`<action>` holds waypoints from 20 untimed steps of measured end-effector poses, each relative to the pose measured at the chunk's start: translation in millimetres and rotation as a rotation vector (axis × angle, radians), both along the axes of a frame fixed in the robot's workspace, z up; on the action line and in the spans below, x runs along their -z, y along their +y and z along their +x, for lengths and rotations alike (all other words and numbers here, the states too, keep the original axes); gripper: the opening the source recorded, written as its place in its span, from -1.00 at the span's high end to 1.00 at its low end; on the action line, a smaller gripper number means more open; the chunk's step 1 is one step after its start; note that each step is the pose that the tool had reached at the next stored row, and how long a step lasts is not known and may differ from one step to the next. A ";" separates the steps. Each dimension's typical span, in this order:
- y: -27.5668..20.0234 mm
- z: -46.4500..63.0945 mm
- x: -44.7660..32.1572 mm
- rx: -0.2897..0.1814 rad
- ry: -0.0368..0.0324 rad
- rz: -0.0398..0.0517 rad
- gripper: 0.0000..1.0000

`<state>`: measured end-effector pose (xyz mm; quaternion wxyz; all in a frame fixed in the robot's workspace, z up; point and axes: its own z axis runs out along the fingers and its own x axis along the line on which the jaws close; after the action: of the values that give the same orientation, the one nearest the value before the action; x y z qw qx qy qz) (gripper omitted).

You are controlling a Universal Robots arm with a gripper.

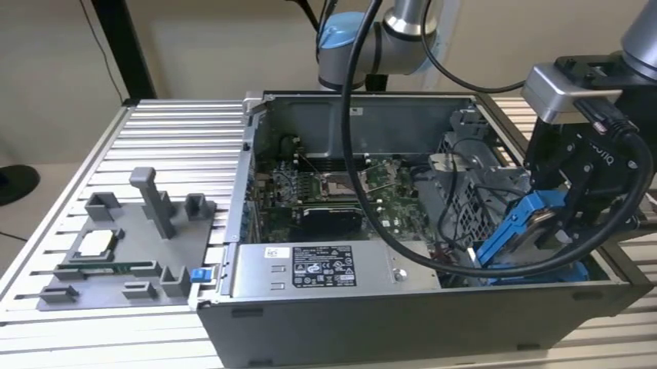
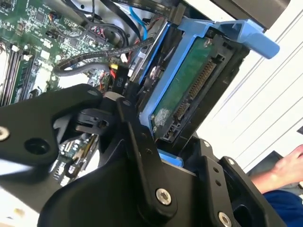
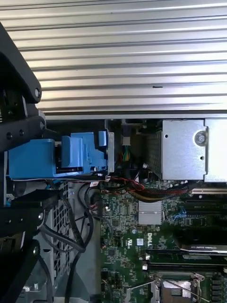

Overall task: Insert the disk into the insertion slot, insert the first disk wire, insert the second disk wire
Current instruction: 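Insert the disk into the insertion slot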

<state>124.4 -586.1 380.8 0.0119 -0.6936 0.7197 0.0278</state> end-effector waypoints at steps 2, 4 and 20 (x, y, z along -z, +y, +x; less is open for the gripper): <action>0.0 -0.1 -1.1 0.003 0.0000 0.0001 1.00; 0.0 -0.1 -3.3 0.009 0.0000 0.0005 1.00; 0.1 -8.6 1.7 0.057 -0.0084 0.0397 1.00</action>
<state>115.9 -586.0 379.1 0.0295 -0.6726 0.7384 0.0388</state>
